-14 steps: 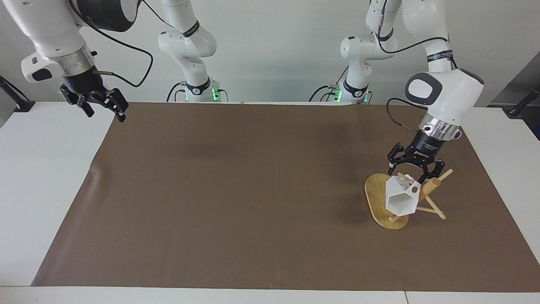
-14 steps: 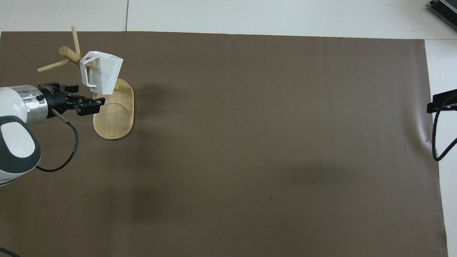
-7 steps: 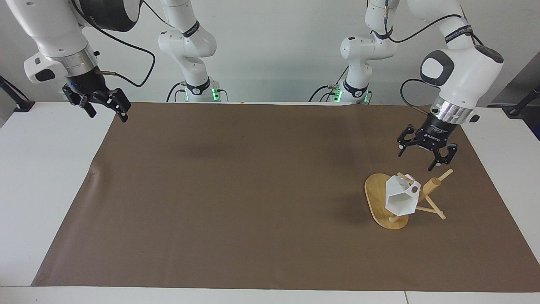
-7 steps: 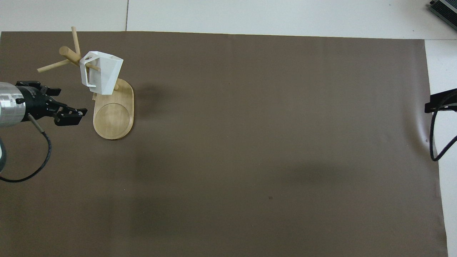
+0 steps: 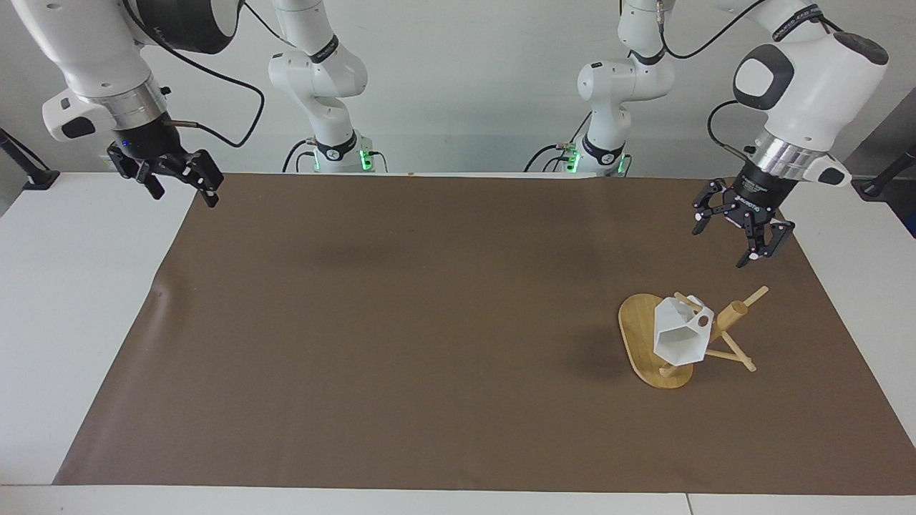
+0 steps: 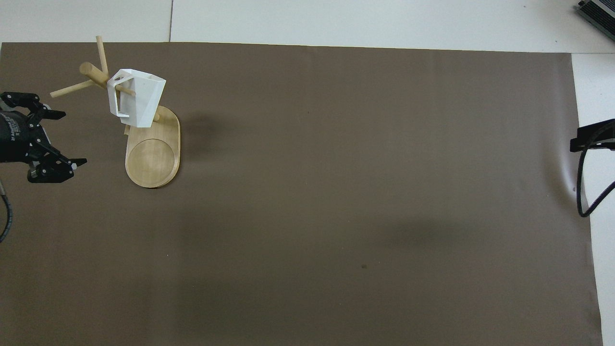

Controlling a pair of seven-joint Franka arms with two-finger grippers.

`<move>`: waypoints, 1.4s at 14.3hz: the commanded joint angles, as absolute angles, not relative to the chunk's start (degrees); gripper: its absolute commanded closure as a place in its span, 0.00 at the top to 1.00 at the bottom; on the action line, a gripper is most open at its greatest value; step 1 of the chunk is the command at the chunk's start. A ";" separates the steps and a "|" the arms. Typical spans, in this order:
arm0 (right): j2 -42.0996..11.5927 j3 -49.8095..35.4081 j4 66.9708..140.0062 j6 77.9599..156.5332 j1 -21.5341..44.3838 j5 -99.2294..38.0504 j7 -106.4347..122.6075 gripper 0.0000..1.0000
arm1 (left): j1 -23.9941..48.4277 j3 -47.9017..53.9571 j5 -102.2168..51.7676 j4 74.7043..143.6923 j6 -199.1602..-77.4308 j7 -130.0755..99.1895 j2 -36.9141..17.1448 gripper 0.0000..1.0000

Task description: Hang cup on rack

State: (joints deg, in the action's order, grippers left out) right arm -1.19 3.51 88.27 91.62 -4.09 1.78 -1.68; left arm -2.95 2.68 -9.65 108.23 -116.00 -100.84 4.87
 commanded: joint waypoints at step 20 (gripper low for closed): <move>-0.35 3.34 88.86 91.58 -4.48 -0.88 0.97 1.00 | -2.90 3.78 -0.51 92.02 -89.32 -7.38 4.13 1.00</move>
